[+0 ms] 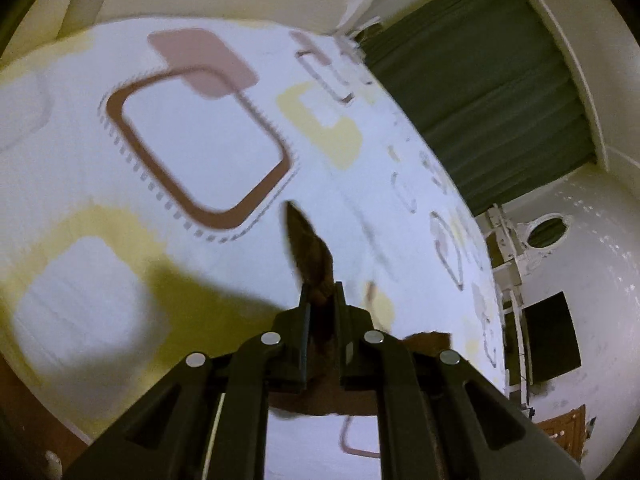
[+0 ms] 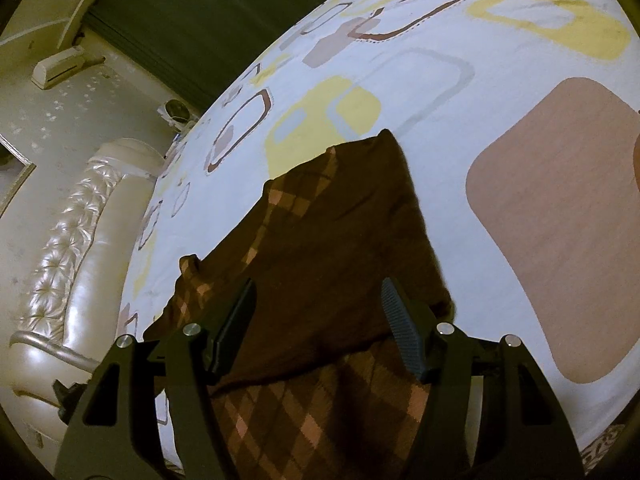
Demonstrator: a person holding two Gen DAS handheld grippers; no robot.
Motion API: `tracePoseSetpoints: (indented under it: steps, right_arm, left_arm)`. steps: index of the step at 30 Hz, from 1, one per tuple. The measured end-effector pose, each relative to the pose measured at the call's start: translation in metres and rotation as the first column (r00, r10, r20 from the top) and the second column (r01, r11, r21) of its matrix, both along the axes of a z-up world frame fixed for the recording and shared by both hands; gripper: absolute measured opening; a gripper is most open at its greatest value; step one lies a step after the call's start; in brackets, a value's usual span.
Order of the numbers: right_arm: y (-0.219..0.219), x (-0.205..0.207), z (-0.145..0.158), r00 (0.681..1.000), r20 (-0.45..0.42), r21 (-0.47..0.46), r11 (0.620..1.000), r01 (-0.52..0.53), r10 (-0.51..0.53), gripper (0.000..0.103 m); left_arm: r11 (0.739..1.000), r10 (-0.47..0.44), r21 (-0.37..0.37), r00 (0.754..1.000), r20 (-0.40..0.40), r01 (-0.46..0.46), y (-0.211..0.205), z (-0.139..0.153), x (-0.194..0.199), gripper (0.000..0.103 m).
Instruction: Fold small clothes
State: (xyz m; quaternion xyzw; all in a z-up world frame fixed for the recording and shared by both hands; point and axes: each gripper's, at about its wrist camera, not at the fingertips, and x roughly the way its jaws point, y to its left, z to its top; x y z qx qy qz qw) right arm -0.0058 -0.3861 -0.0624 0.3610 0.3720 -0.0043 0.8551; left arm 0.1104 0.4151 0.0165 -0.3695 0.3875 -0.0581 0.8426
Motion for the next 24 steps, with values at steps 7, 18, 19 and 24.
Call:
tracePoseSetpoints:
  steps: [7, 18, 19, 24]
  right_arm:
    - [-0.001, -0.008, 0.005, 1.000, 0.015, 0.018, 1.000, -0.002, 0.002, 0.065]
    - [0.001, -0.023, 0.009, 0.999, 0.043, 0.071, 0.997, -0.026, 0.023, 0.065]
    - [0.001, -0.025, 0.009, 0.999, 0.047, 0.077, 0.997, -0.026, 0.022, 0.065]
    - [-0.004, -0.033, 0.014, 0.997, 0.071, 0.109, 0.994, -0.025, 0.017, 0.065]
  left_arm:
    - [0.997, -0.058, 0.052, 0.996, 0.072, 0.055, -0.038, 0.067, 0.010, 0.010]
    - [0.946, -0.300, 0.169, 0.944, 0.137, 0.276, -0.198, 0.150, 0.032, 0.010]
    - [0.936, -0.330, 0.175, 0.934, 0.139, 0.305, -0.220, 0.153, 0.033, 0.010]
    - [0.877, -0.462, 0.206, 0.879, 0.117, 0.434, -0.322, 0.145, 0.042, 0.010]
